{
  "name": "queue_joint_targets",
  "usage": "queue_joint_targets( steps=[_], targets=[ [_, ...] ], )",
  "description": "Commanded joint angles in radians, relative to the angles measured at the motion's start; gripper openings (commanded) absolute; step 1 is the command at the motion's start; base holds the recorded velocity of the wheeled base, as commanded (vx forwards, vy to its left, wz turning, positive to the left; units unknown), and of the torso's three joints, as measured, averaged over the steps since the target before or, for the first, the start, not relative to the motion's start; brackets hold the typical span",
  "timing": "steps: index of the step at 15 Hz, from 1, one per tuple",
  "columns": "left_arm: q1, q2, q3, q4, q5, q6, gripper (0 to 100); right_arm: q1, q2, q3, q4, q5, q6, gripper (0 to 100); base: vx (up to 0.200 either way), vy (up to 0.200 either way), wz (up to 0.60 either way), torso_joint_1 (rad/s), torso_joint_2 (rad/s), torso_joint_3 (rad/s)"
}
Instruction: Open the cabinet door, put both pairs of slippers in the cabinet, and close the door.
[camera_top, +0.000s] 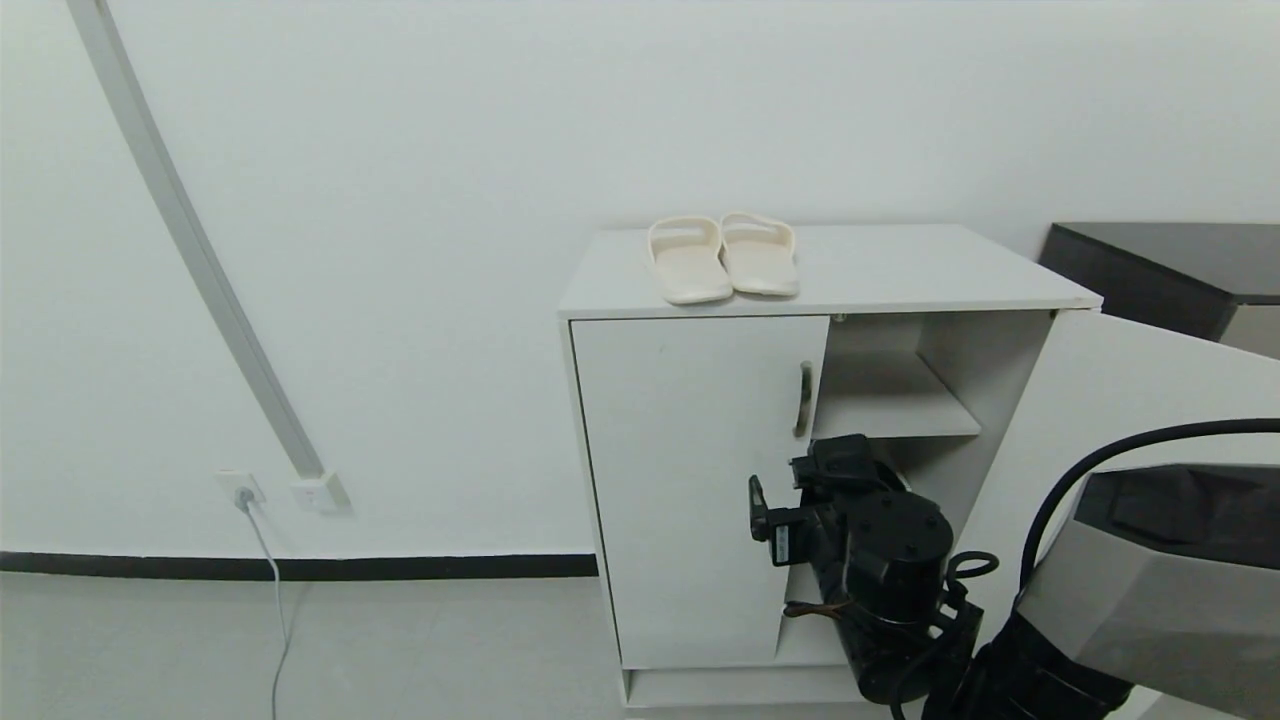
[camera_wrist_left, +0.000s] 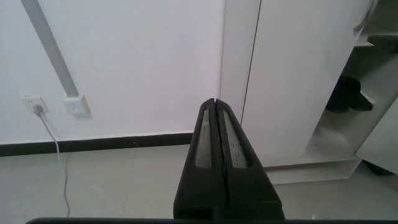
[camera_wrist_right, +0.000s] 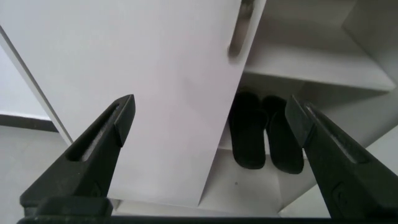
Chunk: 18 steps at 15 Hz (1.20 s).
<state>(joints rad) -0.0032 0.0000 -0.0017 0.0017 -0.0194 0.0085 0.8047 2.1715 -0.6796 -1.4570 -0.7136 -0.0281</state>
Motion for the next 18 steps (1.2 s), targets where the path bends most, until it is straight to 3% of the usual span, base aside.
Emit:
queue_joint_targets(
  steps=[1,18],
  targets=[
    [0.000,0.002,0.000,0.000,0.001,0.001,0,0.001,0.001,0.000,-0.002,-0.001,-0.001,100,0.000,0.000,0.00,0.168,-0.48,-0.320],
    [0.000,0.000,0.000,0.000,-0.001,-0.001,0,-0.001,0.001,0.000,-0.002,0.000,-0.003,100,0.000,0.000,0.00,0.223,-0.54,-0.322]
  ],
)
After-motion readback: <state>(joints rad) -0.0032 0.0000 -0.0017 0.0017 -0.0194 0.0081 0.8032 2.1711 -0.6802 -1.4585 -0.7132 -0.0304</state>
